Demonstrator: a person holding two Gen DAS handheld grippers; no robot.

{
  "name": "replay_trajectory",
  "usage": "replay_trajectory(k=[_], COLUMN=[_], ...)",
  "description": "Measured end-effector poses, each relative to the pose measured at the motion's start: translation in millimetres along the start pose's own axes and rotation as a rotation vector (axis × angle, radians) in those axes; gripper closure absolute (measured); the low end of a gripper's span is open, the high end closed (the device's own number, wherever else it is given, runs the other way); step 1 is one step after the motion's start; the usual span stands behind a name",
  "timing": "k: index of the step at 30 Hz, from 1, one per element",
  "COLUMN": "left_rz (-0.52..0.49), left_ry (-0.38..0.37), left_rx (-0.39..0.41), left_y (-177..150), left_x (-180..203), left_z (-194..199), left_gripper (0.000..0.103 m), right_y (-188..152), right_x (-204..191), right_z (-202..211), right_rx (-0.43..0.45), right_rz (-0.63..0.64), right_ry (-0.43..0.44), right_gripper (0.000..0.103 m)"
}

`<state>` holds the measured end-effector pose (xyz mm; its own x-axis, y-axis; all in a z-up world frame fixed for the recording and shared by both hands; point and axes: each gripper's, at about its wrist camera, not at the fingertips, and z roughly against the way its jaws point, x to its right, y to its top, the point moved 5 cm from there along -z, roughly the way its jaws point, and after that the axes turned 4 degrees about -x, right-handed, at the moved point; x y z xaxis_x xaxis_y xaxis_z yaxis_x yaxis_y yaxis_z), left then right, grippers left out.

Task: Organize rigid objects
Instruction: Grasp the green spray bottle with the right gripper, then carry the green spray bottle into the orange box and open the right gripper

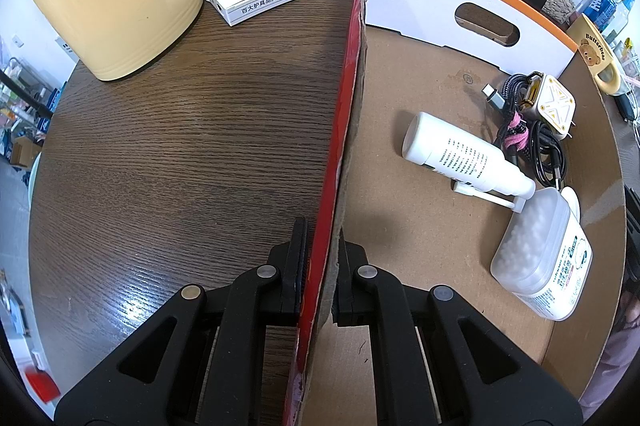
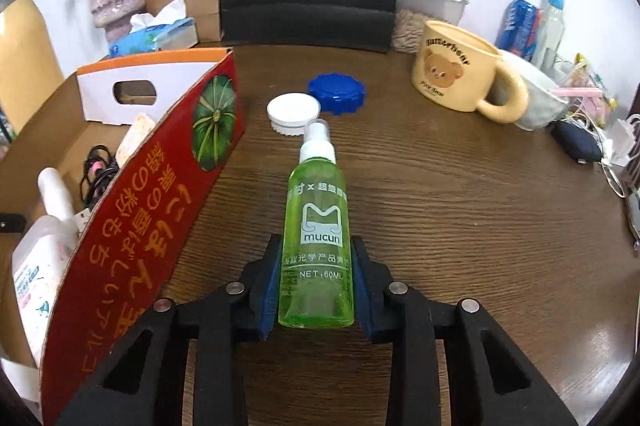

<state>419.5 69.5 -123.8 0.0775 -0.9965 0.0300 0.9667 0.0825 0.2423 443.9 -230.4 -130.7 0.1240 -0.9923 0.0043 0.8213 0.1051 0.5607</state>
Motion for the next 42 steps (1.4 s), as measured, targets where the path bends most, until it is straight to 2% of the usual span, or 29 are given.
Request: replay_trajectory(k=[19,30,42], left_rz=[0.000,0.000,0.000], left_ry=[0.000,0.000,0.000], left_rx=[0.000,0.000,0.000], left_y=[0.1,0.1,0.1], left_x=[-0.4,-0.4,-0.4], left_z=[0.1,0.1,0.2], left_gripper=[0.099,0.099,0.099], right_y=[9.1,30.0,40.4], right_x=[-9.2,-63.6,-116.6], right_z=[58.3,88.7,87.2], right_rx=[0.199,0.281,0.284], right_rz=[-0.026,0.100,0.220], right_ry=[-0.046,0.006,0.062], right_gripper=[0.069,0.069,0.069])
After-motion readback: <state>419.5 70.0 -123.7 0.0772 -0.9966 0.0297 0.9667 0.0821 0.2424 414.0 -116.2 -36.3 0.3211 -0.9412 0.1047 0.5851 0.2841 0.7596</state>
